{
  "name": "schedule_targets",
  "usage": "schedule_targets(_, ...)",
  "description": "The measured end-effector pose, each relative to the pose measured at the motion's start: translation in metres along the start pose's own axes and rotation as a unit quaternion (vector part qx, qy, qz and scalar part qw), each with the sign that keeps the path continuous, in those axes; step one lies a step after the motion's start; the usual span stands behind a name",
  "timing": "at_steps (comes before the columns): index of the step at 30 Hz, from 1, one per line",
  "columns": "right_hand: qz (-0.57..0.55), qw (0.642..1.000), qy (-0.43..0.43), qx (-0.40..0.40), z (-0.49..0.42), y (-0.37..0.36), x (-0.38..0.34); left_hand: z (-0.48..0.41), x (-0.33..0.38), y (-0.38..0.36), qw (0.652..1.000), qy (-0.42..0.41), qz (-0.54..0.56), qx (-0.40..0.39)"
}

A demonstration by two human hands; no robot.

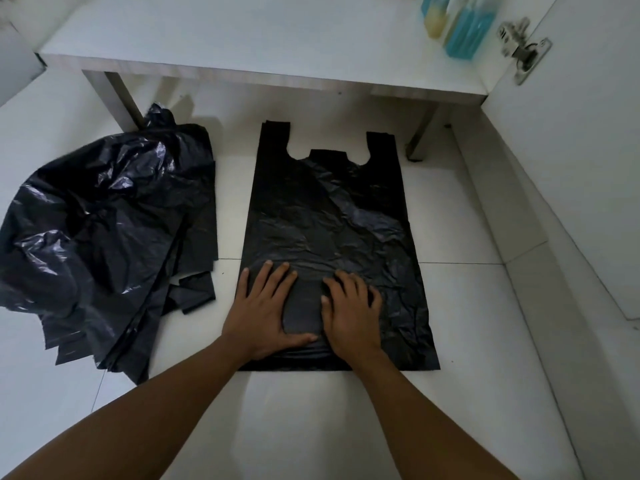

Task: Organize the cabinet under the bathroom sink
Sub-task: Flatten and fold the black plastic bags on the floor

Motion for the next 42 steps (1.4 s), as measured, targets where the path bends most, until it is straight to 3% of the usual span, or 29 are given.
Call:
schedule_targets(9, 0.036, 0.985, -0.166, 0.008, -0.025, 0.039, 0.11, -0.001, 0.002, 0.007, 1.0, 0.006, 0.002, -0.015)
schedule_targets(14, -0.026, 0.977, -0.205, 0.056, -0.038, 0.052, 0.112, -0.003, 0.002, 0.009, 1.0, 0.011, 0.01, -0.027)
schedule_targets(21, -0.046, 0.992, -0.09, 0.081, -0.084, 0.056, 0.047, -0.039, 0.01, 0.043, 0.997, 0.056, -0.025, -0.035)
schedule_targets(27, -0.026, 0.999, 0.018, 0.039, -0.119, 0.041, -0.007, -0.089, -0.013, 0.049, 0.991, 0.079, 0.0, 0.108)
schedule_targets(30, -0.003, 0.998, 0.07, 0.007, -0.138, 0.025, -0.032, -0.103, -0.031, 0.03, 0.995, 0.08, -0.009, 0.063)
schedule_targets(35, 0.033, 0.993, 0.101, -0.042, -0.157, 0.003, -0.041, -0.099, -0.042, 0.006, 0.993, 0.101, -0.004, 0.054)
schedule_targets(42, 0.039, 0.999, -0.012, -0.023, -0.231, 0.022, 0.044, -0.102, -0.043, 0.005, 0.994, 0.104, -0.026, 0.012)
Point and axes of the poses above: each hand's wrist, its own z-axis away from the middle knuckle, its own y-axis out of the back of the hand, x = y × z, the point moved 1 cm from there along -z, towards the middle knuckle, and after that the axes turned 15 degrees about -y, right-handed, at the moved point
